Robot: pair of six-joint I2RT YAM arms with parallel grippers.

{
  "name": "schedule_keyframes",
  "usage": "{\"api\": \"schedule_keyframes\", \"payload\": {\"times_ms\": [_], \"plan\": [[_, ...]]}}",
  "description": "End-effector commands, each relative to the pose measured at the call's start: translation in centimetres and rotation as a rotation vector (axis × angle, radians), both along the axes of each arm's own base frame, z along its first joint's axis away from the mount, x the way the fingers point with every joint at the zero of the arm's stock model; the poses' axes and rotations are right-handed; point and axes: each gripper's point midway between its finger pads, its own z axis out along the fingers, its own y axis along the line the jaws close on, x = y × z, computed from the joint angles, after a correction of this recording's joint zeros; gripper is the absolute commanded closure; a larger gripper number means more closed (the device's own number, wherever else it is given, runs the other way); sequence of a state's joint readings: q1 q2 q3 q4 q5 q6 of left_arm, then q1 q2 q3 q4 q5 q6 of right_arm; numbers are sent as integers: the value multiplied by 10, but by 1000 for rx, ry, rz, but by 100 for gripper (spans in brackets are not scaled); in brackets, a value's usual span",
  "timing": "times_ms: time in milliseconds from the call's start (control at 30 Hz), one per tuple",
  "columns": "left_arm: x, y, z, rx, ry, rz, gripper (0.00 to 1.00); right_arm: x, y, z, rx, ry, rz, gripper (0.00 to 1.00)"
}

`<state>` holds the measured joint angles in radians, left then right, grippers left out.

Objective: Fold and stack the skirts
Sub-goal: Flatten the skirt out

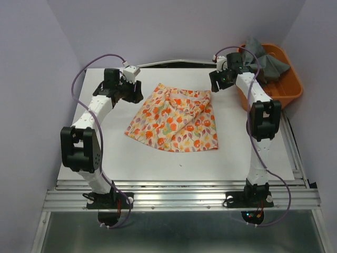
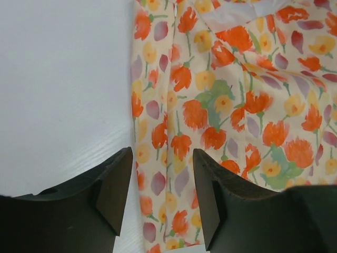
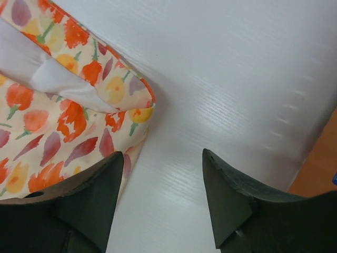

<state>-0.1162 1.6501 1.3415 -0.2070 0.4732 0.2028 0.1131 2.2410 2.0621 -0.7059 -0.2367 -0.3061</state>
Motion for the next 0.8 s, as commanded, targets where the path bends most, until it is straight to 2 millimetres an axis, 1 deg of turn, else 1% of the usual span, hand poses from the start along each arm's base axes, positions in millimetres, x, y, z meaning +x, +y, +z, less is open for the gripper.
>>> {"api": "schedule_keyframes", "payload": {"times_ms": [0, 67, 100, 133, 167, 200, 233, 267, 300, 333, 367, 400, 433, 467, 500, 533, 567, 600, 633, 667, 700, 733, 767], "plan": [[-2, 2, -43, 62, 80, -38, 40, -2, 31, 17, 125, -38, 128, 34], [2, 7, -50, 109, 87, -40, 41, -5, 39, 22, 148, -50, 188, 34], [4, 10, -59, 135, 108, -48, 44, -7, 45, 27, 167, -60, 230, 35], [5, 10, -64, 145, 128, -45, 44, -5, 45, 27, 164, -65, 237, 35], [5, 9, -75, 169, 151, -56, 44, -6, 44, 24, 148, -58, 253, 34], [7, 9, -78, 183, 157, -59, 44, -2, 48, 18, 136, -45, 259, 34], [8, 13, -84, 213, 167, -48, 44, -8, 51, 9, 122, -2, 263, 34], [9, 13, -89, 242, 171, -59, 44, -9, 49, 2, 110, 21, 262, 34], [11, 12, -98, 267, 187, -70, 44, -9, 45, -4, 89, 38, 253, 33], [9, 16, -107, 309, 212, -62, 44, -12, 48, -16, 75, 61, 251, 32], [8, 18, -118, 340, 232, -78, 44, -14, 50, -23, 58, 65, 258, 31], [9, 19, -121, 356, 238, -82, 44, -16, 48, -28, 47, 71, 254, 31], [7, 20, -126, 381, 254, -87, 44, -20, 46, -41, 44, 88, 252, 32], [6, 19, -129, 391, 261, -98, 45, -23, 51, -43, 36, 86, 263, 32], [3, 18, -135, 409, 271, -127, 47, -25, 49, -47, 28, 92, 263, 32], [-5, 15, -139, 420, 295, -154, 53, -28, 48, -51, 23, 101, 262, 32], [-10, 14, -141, 426, 309, -174, 59, -34, 51, -58, 18, 121, 273, 34], [-21, 15, -147, 441, 341, -198, 69, -38, 52, -61, 19, 131, 285, 34], [-28, 16, -150, 453, 358, -210, 76, -43, 51, -64, 17, 150, 292, 34], [-35, 16, -149, 459, 366, -223, 82, -49, 55, -67, 10, 162, 318, 36], [-52, 20, -156, 474, 408, -258, 93, -56, 54, -71, 7, 182, 327, 38], [-61, 22, -157, 484, 416, -271, 97, -61, 53, -73, 4, 199, 335, 38], [-70, 25, -157, 493, 424, -288, 100, -66, 52, -74, 1, 212, 345, 40]]}}
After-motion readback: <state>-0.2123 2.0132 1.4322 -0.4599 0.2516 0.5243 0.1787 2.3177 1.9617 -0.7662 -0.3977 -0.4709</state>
